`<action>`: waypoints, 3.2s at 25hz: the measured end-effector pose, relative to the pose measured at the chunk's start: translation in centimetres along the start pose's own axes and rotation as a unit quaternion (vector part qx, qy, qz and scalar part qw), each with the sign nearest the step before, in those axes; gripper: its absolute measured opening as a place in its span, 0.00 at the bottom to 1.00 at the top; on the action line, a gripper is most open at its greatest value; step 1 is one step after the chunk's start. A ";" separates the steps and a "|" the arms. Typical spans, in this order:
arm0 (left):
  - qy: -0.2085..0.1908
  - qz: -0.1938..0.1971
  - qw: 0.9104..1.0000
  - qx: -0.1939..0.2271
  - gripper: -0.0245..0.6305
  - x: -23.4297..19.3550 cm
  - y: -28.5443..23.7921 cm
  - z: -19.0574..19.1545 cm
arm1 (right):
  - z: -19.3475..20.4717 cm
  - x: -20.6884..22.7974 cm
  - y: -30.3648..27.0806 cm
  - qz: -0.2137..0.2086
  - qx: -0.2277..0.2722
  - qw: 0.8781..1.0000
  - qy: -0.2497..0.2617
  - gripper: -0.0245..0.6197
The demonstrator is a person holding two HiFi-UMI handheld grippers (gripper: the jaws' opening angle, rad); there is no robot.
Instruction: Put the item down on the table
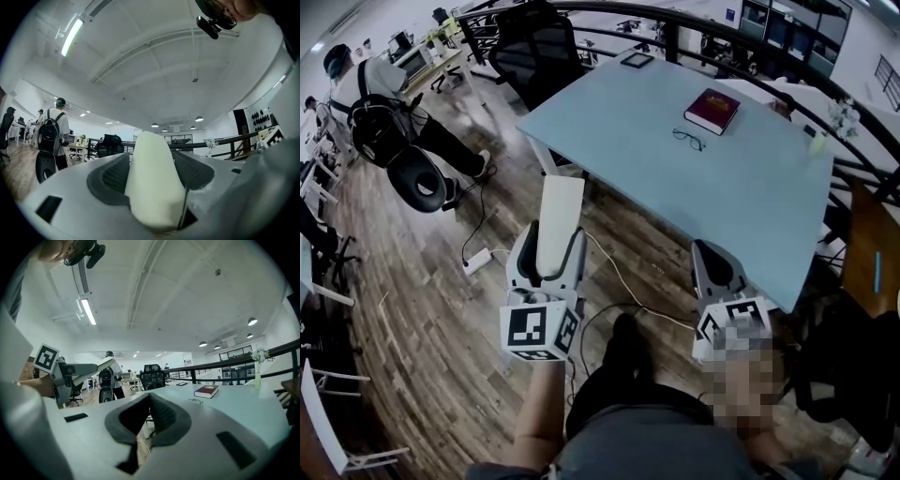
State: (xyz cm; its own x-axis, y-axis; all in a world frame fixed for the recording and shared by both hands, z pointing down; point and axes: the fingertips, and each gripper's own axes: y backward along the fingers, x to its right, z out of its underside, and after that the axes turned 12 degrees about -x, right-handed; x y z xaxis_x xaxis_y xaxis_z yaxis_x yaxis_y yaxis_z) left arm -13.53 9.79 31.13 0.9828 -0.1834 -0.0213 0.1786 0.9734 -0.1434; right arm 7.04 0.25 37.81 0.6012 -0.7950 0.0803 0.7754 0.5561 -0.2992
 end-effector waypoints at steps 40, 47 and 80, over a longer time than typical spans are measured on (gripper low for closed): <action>-0.031 0.121 0.992 -0.013 0.50 -5.1 -23.2 -2.2 | -4.3 8.7 -15.6 0.122 -0.009 0.992 -0.037 0.04; -0.033 0.145 0.989 -0.021 0.50 -3.4 -24.3 -1.7 | -3.9 10.0 -14.1 0.147 -0.009 0.988 -0.044 0.04; -0.062 0.236 0.962 -0.122 0.50 7.9 -37.1 5.4 | -2.2 19.4 -14.0 0.202 -0.022 0.975 -0.088 0.04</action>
State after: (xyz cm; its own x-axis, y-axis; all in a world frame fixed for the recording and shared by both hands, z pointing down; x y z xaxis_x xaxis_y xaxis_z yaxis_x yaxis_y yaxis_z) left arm -12.11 -26.99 41.64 0.9523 0.3041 -0.0247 -0.2907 0.8801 -0.3755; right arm 7.40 -23.54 41.43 0.8828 -0.4573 0.1074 0.4614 0.8012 -0.3810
